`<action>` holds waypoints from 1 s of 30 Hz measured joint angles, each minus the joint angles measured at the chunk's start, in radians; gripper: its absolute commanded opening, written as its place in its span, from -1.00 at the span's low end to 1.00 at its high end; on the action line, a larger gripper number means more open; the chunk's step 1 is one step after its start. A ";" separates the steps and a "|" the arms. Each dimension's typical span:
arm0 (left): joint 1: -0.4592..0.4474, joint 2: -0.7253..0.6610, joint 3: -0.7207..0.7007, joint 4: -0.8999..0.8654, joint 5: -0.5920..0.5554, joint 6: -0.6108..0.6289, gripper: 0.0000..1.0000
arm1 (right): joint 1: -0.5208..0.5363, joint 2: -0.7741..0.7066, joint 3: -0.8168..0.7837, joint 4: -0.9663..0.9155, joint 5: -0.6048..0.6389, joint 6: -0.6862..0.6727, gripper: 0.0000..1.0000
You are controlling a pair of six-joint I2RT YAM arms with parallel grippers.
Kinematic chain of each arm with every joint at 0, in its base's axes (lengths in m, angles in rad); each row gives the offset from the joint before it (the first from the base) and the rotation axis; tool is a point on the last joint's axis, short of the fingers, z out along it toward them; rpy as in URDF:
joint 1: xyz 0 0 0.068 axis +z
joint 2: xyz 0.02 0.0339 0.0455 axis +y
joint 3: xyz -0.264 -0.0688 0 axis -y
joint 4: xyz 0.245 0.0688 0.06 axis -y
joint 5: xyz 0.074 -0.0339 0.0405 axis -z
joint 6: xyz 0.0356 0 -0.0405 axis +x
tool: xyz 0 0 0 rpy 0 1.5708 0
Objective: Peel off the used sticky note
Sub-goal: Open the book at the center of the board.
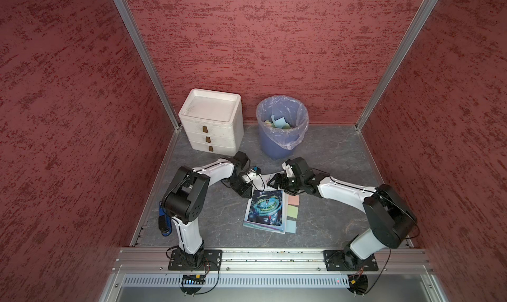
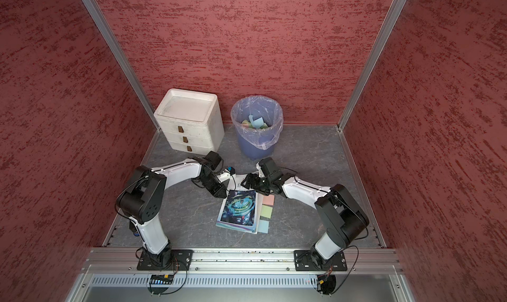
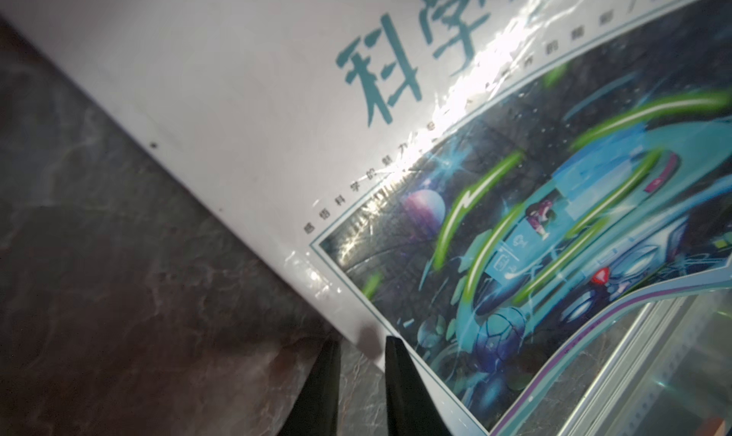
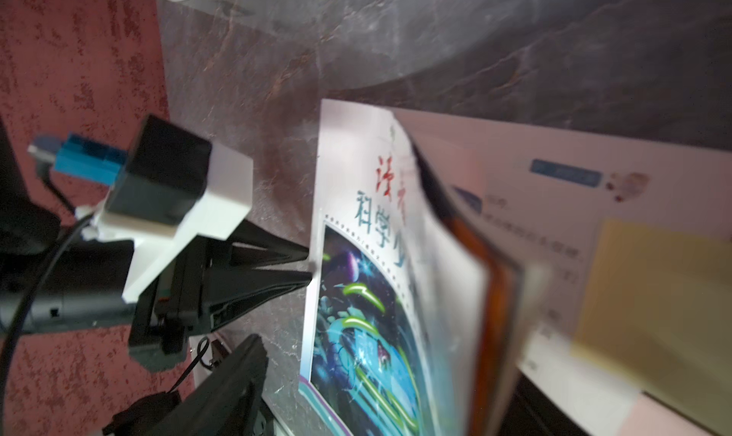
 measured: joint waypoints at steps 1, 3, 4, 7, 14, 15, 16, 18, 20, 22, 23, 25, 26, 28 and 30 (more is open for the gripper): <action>0.021 -0.006 0.000 -0.004 0.018 0.000 -0.56 | 0.014 -0.009 0.004 0.000 -0.003 0.002 0.72; 0.068 -0.023 0.001 -0.011 0.047 0.001 -0.55 | 0.038 -0.023 0.011 0.002 -0.007 0.008 0.74; 0.092 -0.034 0.002 -0.016 0.058 0.002 -0.56 | 0.049 -0.028 0.015 0.005 -0.008 0.012 0.75; 0.161 -0.068 0.005 -0.034 0.090 0.015 -0.56 | 0.078 -0.028 0.022 0.015 -0.008 0.025 0.80; 0.293 -0.150 0.017 -0.091 0.151 0.051 -0.55 | 0.163 0.034 0.133 0.014 0.003 0.045 0.97; 0.310 -0.163 0.018 -0.100 0.157 0.058 -0.55 | 0.175 0.048 0.154 0.014 0.005 0.045 0.97; 0.325 -0.172 0.020 -0.107 0.163 0.062 -0.56 | 0.185 0.060 0.173 0.014 0.008 0.046 0.97; 0.354 -0.192 0.023 -0.122 0.175 0.070 -0.55 | 0.203 0.087 0.213 0.014 0.010 0.046 0.97; 0.380 -0.206 0.030 -0.140 0.183 0.080 -0.55 | 0.217 0.122 0.254 0.015 0.013 0.048 0.97; 0.403 -0.219 0.040 -0.157 0.191 0.087 -0.55 | 0.226 0.158 0.285 0.016 0.013 0.049 0.97; 0.414 -0.225 0.046 -0.164 0.196 0.089 -0.55 | 0.230 0.177 0.297 0.018 0.012 0.053 0.97; 0.436 -0.241 0.062 -0.185 0.204 0.097 -0.54 | 0.232 0.214 0.312 0.027 0.009 0.061 0.97; 0.443 -0.249 0.070 -0.195 0.207 0.101 -0.53 | 0.233 0.230 0.314 0.037 0.007 0.065 0.97; 0.454 -0.275 0.084 -0.216 0.215 0.108 -0.52 | 0.234 0.263 0.314 0.053 -0.002 0.076 0.97; 0.455 -0.304 0.093 -0.233 0.230 0.113 -0.52 | 0.234 0.303 0.325 0.072 -0.017 0.091 0.97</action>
